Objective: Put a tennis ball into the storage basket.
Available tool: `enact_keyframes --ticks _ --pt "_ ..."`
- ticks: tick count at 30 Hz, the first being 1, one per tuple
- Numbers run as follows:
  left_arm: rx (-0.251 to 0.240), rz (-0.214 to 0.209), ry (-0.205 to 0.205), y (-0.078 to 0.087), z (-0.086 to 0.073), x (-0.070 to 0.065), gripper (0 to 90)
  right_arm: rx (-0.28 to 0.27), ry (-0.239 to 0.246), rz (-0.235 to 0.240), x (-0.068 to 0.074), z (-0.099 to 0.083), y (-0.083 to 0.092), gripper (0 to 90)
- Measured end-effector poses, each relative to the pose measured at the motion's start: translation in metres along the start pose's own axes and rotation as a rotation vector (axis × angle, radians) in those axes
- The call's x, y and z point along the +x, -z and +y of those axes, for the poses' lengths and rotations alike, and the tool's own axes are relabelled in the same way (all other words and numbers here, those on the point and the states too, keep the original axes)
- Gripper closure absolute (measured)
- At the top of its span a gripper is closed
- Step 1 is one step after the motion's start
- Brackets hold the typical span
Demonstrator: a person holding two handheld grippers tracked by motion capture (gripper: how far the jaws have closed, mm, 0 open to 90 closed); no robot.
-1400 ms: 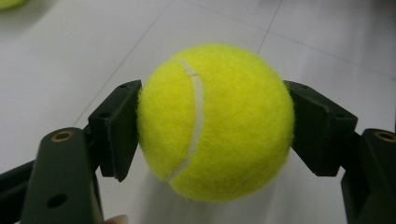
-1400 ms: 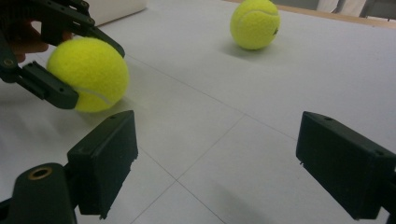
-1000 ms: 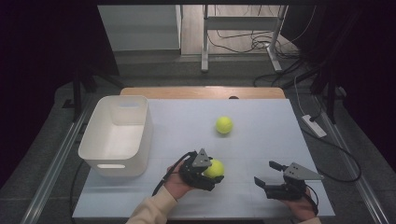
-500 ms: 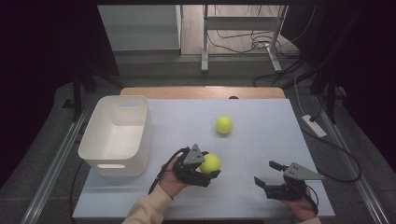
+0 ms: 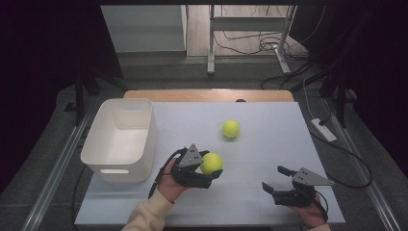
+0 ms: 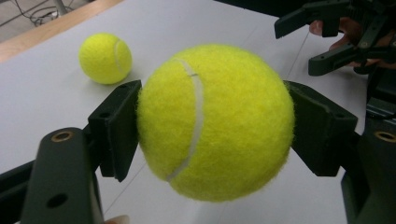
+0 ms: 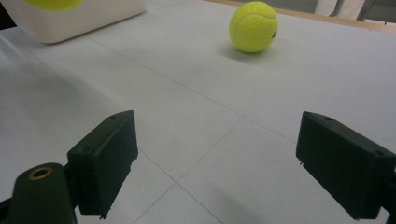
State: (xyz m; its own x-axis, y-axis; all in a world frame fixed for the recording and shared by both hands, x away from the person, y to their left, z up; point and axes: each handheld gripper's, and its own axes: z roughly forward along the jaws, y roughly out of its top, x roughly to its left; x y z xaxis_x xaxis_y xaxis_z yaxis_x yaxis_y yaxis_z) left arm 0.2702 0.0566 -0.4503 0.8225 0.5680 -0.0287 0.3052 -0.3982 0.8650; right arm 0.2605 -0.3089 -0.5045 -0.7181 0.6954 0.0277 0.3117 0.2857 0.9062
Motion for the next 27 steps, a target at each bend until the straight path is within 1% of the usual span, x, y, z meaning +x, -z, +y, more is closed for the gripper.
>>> enact_keyframes --ticks 11,27 --pt "-0.053 0.022 0.014 0.015 0.003 0.004 26.2 0.001 0.002 -0.002 0.0 0.0 0.0 12.9" --pt "-0.099 0.055 0.032 0.031 0.005 0.011 26.2 -0.002 0.004 -0.004 0.0 0.0 0.001 12.9"
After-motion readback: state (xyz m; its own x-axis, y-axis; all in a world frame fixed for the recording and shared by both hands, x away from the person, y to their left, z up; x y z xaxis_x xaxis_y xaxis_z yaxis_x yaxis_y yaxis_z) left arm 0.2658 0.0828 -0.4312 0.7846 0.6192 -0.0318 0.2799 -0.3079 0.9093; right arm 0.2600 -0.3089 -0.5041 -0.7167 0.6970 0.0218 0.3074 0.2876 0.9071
